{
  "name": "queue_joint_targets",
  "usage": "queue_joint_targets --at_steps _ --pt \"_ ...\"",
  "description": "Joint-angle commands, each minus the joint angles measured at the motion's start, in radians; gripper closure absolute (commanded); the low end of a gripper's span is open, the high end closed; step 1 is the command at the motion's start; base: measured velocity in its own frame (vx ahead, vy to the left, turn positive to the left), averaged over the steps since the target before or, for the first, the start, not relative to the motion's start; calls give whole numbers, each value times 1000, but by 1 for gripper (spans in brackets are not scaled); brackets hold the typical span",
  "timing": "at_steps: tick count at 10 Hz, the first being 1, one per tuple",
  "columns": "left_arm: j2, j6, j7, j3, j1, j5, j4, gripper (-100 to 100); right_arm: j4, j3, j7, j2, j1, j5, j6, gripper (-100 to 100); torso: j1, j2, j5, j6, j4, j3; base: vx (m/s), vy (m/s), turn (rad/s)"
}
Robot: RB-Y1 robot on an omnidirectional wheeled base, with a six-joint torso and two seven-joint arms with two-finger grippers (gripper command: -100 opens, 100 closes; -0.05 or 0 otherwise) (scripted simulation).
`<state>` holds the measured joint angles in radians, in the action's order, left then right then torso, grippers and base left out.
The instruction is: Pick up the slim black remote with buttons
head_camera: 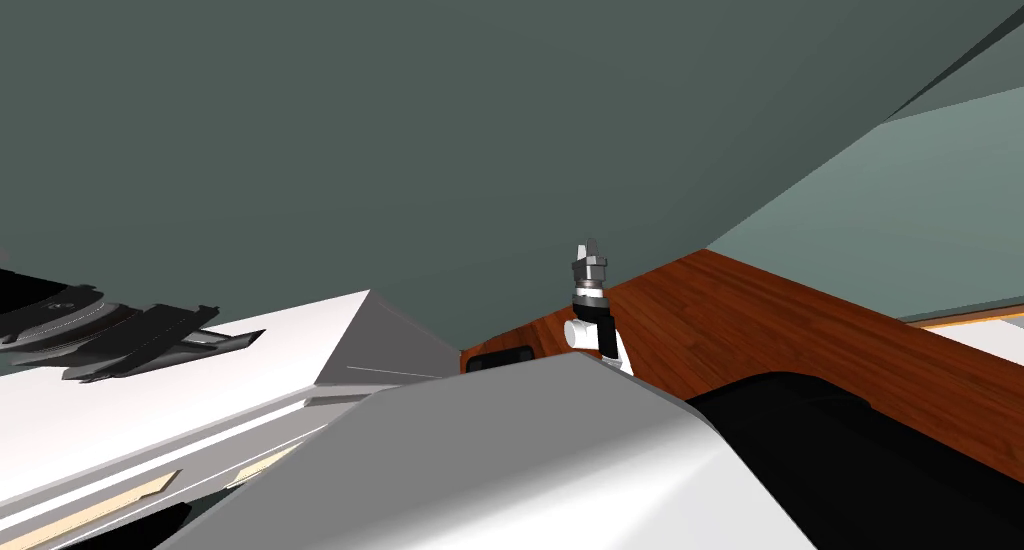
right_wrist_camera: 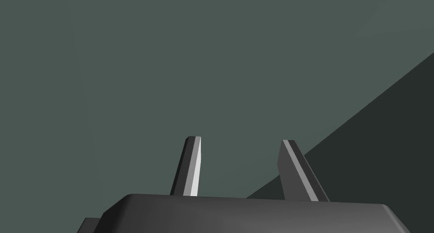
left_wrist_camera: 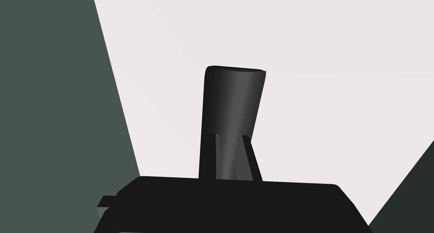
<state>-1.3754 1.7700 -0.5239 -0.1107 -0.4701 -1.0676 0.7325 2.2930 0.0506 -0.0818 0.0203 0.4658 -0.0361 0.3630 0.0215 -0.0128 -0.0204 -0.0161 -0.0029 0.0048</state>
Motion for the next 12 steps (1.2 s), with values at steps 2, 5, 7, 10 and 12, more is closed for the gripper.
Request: queue_joint_targets --at_steps 2,5,7,10,12 --pt "29 19 -30 36 -68 55 -46 100 0 0 0 0 0 0 0 0 -1 0 1 1 0 0 5 -5 48" --pt "55 34 -58 70 -163 119 -93 100 0 0 0 0 0 0 0 0 0 0 0 0 0 0 7 -8 85" --pt "55 34 -58 70 -221 129 -93 100 0 0 0 0 0 0 0 0 0 -1 0 -1 0 0 4 -6 48" --pt "82 49 -86 104 -320 189 -139 100 0 0 0 0 0 0 0 0 0 0 0 -1 0 0 6 -5 72" --pt "108 64 -114 137 -381 241 -185 100 0 0 0 0 0 0 0 0 0 -1 0 1 0 0 5 -5 65"
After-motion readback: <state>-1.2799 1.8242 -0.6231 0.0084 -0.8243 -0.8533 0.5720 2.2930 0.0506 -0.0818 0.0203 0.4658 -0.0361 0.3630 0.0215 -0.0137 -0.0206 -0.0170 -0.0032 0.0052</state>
